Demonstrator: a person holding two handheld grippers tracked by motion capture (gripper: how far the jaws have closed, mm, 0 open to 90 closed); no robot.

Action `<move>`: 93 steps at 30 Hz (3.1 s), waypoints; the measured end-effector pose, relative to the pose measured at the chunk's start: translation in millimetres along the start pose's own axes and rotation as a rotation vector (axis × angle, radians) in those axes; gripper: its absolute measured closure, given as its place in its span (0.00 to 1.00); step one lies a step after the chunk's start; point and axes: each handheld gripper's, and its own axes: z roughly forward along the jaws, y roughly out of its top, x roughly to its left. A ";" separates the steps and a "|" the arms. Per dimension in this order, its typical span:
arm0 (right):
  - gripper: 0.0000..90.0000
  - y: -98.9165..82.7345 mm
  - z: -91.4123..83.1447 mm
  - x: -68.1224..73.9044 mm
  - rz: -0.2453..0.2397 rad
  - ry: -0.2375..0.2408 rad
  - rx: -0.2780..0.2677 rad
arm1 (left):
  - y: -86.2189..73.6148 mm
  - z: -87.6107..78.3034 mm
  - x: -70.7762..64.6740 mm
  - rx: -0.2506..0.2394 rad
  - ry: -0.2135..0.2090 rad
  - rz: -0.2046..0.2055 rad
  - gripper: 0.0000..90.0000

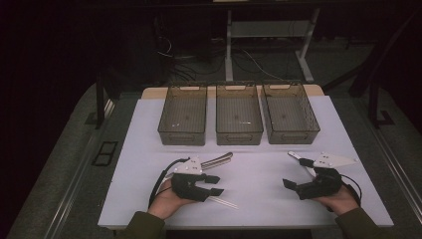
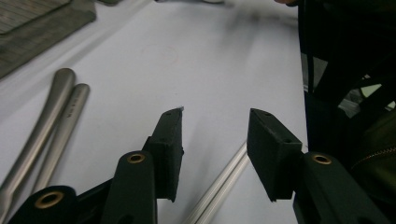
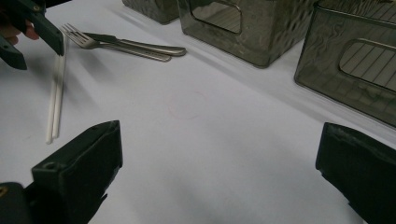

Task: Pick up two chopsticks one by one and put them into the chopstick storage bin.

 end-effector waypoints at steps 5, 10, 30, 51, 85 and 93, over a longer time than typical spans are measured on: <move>0.01 0.0 0.2 0.4 0.005 0.000 0.001 | 3.6 9.6 -0.9 0.013 -0.032 0.009 0.66; 0.01 -0.1 0.4 0.0 0.012 -0.001 0.001 | 6.2 22.7 -3.3 0.043 -0.067 0.023 0.70; 0.01 -0.1 -0.3 -0.3 0.013 -0.005 -0.001 | 6.6 55.0 -13.1 0.153 -0.130 0.057 0.86; 0.01 -0.1 -0.8 -0.4 0.015 -0.007 0.000 | 5.2 59.5 -12.5 0.191 -0.110 0.088 0.88; 0.01 -0.1 -0.7 -0.5 0.012 -0.006 0.001 | 16.8 68.8 1.4 0.166 -0.044 0.096 0.97; 0.01 -0.2 -1.1 -0.6 0.010 -0.005 0.000 | 17.8 70.7 6.9 0.173 -0.034 0.086 0.96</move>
